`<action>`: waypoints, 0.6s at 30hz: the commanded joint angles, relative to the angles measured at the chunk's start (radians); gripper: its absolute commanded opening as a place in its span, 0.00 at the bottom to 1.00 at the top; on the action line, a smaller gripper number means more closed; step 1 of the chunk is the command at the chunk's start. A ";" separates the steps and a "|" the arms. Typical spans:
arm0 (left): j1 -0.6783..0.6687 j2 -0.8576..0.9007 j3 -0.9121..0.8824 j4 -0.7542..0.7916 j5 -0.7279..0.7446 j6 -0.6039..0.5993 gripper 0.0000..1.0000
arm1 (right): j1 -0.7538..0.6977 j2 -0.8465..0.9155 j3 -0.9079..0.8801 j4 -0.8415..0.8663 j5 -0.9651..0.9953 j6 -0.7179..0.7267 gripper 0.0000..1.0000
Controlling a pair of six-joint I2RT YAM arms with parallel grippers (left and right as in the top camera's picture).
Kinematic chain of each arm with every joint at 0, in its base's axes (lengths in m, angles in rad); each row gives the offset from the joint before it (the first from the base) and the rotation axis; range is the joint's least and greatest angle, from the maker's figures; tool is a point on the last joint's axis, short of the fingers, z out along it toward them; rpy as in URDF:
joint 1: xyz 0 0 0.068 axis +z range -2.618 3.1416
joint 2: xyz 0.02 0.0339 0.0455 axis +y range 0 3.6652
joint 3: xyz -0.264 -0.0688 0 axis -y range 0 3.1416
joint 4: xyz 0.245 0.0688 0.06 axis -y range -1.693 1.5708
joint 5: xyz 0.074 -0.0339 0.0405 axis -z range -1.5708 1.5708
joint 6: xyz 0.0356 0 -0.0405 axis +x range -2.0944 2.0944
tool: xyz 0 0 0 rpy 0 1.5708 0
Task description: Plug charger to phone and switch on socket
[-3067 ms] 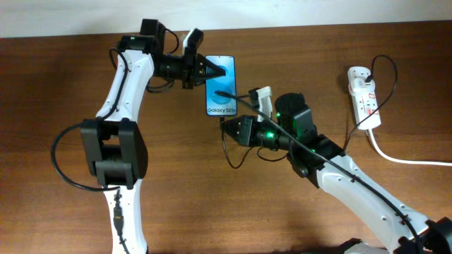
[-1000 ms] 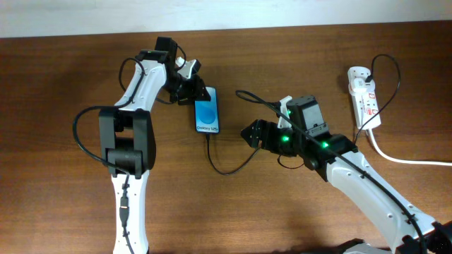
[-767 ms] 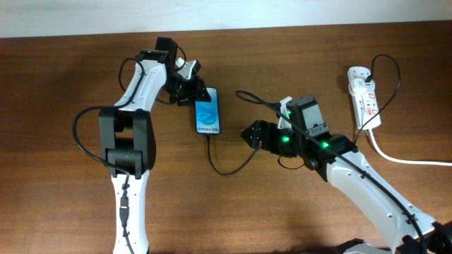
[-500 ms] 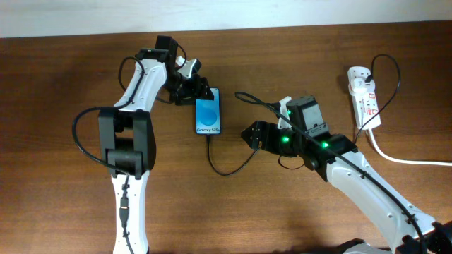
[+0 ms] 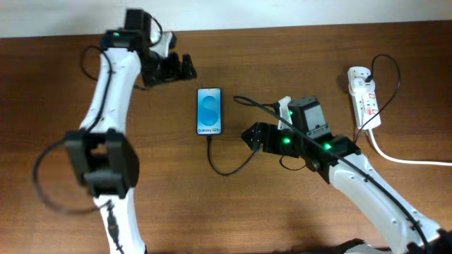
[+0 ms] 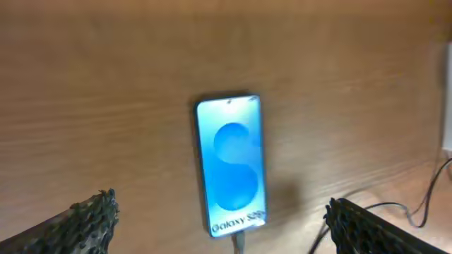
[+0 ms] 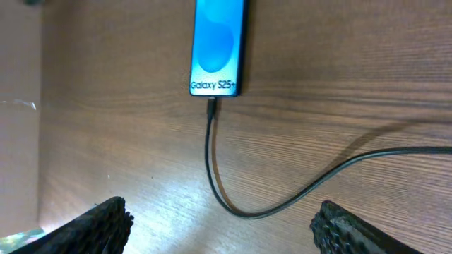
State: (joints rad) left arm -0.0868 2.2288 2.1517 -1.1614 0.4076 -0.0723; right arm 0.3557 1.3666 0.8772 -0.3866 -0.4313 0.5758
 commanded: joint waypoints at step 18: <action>-0.004 -0.412 0.021 -0.105 -0.195 0.019 0.99 | -0.742 -0.242 0.438 -0.806 0.289 -0.441 0.94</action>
State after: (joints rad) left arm -0.0914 1.8397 2.1582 -1.2682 0.2195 -0.0689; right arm -0.3340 1.1286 1.2945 -1.2240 -0.2634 0.1505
